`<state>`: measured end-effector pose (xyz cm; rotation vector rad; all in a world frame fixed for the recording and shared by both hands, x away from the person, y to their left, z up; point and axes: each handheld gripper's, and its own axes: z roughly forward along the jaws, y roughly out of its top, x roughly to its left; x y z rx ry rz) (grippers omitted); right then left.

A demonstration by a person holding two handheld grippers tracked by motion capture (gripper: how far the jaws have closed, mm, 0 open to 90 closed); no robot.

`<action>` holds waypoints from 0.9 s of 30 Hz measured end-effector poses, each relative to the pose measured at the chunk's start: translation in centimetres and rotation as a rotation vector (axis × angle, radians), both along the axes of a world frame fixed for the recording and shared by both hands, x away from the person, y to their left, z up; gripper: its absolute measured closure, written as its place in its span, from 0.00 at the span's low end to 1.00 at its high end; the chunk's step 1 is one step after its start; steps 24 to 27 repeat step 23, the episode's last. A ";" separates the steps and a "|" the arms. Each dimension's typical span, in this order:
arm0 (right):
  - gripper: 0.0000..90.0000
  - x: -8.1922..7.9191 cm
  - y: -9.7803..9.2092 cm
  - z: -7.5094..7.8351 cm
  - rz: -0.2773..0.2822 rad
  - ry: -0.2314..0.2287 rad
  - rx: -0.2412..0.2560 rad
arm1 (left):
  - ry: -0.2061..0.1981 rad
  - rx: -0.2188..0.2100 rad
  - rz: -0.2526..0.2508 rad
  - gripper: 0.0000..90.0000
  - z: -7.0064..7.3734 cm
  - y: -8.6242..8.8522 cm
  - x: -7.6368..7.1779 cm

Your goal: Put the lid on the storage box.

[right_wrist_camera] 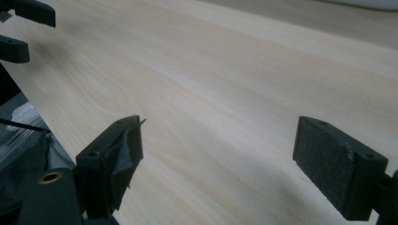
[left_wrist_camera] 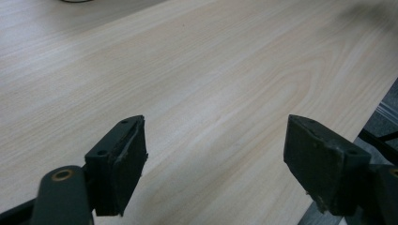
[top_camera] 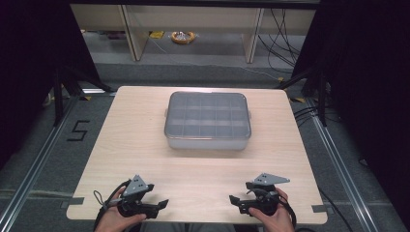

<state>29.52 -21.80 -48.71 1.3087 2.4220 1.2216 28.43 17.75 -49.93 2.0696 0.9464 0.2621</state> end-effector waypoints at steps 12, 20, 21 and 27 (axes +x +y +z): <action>0.20 -2.0 -0.1 -0.6 0.013 0.032 -0.025 | 0.002 0.046 -0.023 0.22 -0.2 0.2 -1.0; 0.20 -2.1 -0.4 -0.7 0.022 0.017 -0.029 | 0.013 0.052 -0.001 0.23 -0.4 0.3 -0.8; 0.20 -2.1 -0.4 -0.7 0.017 0.012 -0.032 | 0.015 0.052 0.000 0.23 -0.4 0.3 -0.8; 0.20 -2.1 -0.4 -0.8 0.012 0.024 -0.027 | 0.013 0.045 -0.001 0.23 -0.4 0.3 -0.7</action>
